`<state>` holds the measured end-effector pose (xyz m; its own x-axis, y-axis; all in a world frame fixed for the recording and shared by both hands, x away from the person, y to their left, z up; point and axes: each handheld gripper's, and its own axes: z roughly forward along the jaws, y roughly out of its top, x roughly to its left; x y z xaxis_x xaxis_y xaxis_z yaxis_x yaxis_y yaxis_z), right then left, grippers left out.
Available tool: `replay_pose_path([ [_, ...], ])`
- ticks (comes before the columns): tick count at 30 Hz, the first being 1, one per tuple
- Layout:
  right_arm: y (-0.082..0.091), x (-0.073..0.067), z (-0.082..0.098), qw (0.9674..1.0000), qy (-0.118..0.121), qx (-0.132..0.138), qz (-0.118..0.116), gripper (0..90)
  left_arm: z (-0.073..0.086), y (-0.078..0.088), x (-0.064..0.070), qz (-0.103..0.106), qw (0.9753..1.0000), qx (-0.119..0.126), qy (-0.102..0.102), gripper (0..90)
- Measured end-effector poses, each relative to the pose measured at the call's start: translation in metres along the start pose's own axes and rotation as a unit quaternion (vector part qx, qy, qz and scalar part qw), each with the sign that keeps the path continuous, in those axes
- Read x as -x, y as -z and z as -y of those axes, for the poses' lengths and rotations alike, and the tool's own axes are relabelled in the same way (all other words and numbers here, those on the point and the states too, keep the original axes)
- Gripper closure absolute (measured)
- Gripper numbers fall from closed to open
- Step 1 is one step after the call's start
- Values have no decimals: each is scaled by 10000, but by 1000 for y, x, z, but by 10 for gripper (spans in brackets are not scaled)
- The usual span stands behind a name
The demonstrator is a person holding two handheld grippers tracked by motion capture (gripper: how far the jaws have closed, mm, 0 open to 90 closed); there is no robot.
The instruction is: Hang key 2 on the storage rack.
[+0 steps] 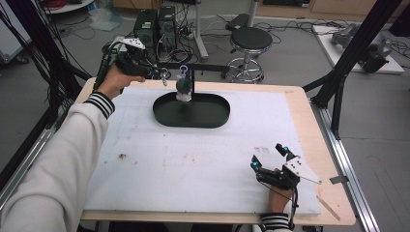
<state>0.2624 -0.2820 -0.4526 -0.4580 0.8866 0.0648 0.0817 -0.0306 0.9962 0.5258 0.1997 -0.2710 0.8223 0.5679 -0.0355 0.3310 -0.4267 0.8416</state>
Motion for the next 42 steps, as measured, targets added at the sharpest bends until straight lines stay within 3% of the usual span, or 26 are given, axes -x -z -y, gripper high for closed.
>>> replay_pose_path([
  [8, 0, 0, 0, 10000, -9, 1, -2, 8, 1, -2, -4, -35, 10000, 27, 36, 881],
  [23, 0, 0, 0, 10000, -17, -11, 5, 8, 3, -5, -8, -313, 9993, 178, 63, 880],
  [30, 0, 0, 0, 10000, -17, -28, -6, 8, 3, -8, -9, -530, 9982, 264, 112, 880],
  [39, 0, 0, 0, 10000, -31, -35, -1, 8, 5, -11, -14, -628, 9972, 346, 216, 880],
  [42, 0, 0, 0, 10000, -34, -42, -4, 8, 5, -12, -15, -689, 9962, 496, 213, 876],
])
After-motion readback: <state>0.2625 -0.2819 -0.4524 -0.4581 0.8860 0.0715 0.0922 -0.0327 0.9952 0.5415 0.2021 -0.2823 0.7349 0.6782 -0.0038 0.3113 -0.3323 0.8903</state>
